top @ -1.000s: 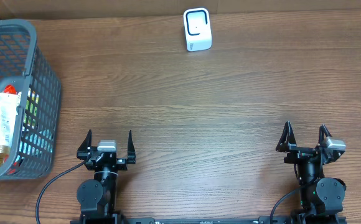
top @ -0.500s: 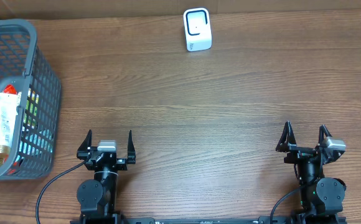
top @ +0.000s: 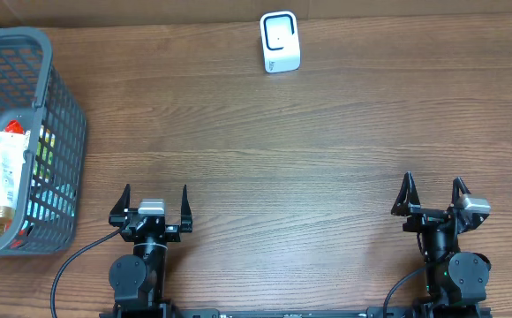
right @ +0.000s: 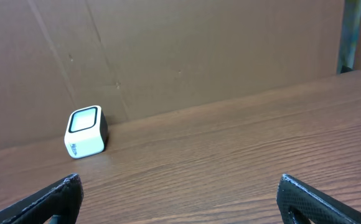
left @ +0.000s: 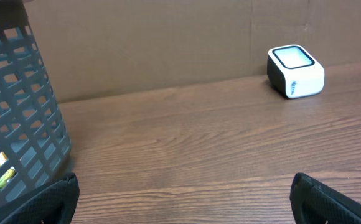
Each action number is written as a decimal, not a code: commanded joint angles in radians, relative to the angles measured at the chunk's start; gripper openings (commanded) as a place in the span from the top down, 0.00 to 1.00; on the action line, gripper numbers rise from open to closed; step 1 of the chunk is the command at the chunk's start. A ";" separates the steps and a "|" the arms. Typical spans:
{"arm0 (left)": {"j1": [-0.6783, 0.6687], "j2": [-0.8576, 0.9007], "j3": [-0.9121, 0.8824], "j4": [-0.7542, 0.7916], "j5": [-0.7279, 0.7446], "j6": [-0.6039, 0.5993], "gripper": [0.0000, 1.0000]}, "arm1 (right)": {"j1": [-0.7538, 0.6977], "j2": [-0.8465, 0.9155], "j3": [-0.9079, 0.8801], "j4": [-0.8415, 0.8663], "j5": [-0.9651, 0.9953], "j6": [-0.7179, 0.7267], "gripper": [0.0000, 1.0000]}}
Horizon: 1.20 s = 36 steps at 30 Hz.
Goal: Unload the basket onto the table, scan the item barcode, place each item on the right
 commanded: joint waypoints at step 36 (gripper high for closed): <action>-0.009 0.364 0.462 -0.104 0.048 -0.095 0.00 | 0.009 -0.010 -0.011 0.003 0.006 -0.001 0.00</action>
